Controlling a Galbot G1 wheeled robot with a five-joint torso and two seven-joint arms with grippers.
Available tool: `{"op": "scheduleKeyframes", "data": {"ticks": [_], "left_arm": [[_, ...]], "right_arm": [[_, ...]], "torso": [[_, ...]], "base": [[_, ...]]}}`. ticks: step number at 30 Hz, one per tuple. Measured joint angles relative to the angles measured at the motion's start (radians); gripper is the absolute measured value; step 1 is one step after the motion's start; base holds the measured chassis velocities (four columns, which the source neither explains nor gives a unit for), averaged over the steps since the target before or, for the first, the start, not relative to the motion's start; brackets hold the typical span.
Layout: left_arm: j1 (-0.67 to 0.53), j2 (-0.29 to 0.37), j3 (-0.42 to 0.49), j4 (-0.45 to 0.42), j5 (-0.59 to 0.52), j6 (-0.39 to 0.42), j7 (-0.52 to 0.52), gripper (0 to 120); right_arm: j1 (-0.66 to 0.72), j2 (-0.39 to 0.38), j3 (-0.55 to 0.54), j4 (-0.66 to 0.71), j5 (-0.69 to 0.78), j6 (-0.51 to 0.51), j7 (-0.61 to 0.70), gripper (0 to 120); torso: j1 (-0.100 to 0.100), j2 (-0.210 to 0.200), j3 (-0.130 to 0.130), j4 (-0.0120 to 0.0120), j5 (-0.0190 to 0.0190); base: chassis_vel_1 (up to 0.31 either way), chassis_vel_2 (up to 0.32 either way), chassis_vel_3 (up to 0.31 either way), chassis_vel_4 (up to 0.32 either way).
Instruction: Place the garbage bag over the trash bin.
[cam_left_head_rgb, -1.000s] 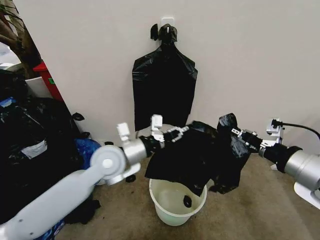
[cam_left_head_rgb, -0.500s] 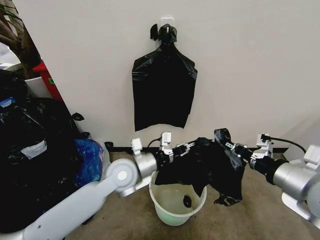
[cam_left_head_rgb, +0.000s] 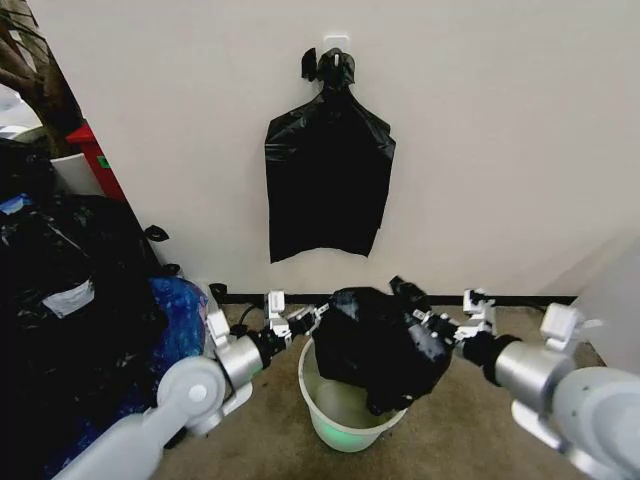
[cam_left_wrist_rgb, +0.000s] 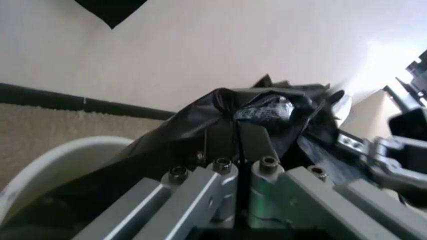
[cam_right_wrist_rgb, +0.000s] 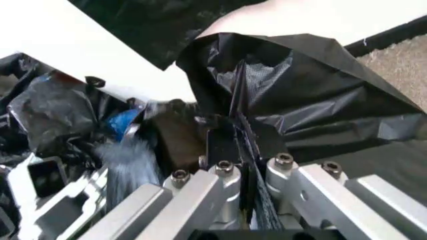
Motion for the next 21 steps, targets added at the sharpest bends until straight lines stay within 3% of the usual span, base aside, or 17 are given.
{"op": "scheduleKeyframes", "data": {"ticks": [5, 10, 21], "left_arm": [[0.062, 0.010, -0.022, -0.054, 0.068, -0.023, -0.015, 0], [0.087, -0.016, -0.023, -0.039, 0.126, -0.056, -0.069, 0], [0.182, -0.054, -0.077, -0.066, 0.160, -0.089, -0.129, 0]], "right_arm": [[-0.019, 0.017, 0.000, 0.000, -0.012, 0.000, 0.002, 0], [-0.028, 0.025, 0.016, 0.000, -0.011, 0.011, 0.026, 0], [-0.068, 0.038, 0.071, 0.000, 0.017, 0.018, 0.042, 0]], "torso": [[0.000, 0.000, 0.000, -0.0003, 0.0003], [0.000, 0.000, 0.000, -0.0004, 0.0001], [0.000, 0.000, 0.000, -0.0003, 0.0002]], "base": [[0.000, 0.000, 0.000, 0.000], [0.000, 0.000, 0.000, 0.000], [0.000, 0.000, 0.000, 0.000]]}}
